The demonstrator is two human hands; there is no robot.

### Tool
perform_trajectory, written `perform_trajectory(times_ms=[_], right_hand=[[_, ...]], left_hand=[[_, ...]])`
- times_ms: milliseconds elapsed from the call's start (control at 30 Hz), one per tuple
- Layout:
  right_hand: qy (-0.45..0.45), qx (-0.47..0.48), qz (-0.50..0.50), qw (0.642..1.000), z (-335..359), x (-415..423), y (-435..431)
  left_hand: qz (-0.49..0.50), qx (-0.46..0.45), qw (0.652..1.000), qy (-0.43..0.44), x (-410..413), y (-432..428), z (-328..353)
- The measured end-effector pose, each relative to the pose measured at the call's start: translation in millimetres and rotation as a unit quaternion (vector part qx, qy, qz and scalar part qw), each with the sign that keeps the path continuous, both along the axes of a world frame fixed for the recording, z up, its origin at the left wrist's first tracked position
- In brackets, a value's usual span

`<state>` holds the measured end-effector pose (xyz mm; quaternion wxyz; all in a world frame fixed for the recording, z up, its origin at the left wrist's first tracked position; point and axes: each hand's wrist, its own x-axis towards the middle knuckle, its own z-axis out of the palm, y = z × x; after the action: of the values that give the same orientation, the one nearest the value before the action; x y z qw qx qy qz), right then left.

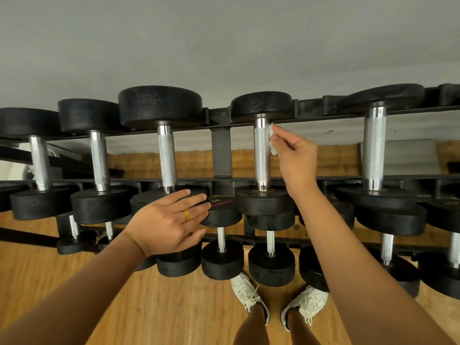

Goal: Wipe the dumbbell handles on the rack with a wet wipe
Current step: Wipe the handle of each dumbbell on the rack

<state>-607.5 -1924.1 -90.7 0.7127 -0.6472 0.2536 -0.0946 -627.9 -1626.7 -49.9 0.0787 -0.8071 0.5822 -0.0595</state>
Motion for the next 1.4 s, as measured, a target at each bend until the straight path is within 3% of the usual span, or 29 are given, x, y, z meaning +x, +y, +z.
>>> perform_trajectory(times_ms=[567,700,967,1400], right_hand=[[0.027,-0.032,0.032,0.999,12.2,1.8,-7.0],[0.056,-0.050,0.080,0.994,9.8,-30.5,-9.6],[0.081,-0.007,0.077,0.994,6.1,-24.0,-12.9],[0.105,-0.014,0.122,0.987,-3.1,-56.2,-13.8]], left_hand=[[0.004,0.000,1.000,0.000,-0.6,1.3,0.2],[0.001,-0.002,1.000,-0.001,-0.6,0.3,0.7],[-0.003,-0.010,1.000,-0.007,-0.2,0.6,-0.8],[-0.004,-0.012,1.000,-0.012,-1.3,0.4,-1.6]])
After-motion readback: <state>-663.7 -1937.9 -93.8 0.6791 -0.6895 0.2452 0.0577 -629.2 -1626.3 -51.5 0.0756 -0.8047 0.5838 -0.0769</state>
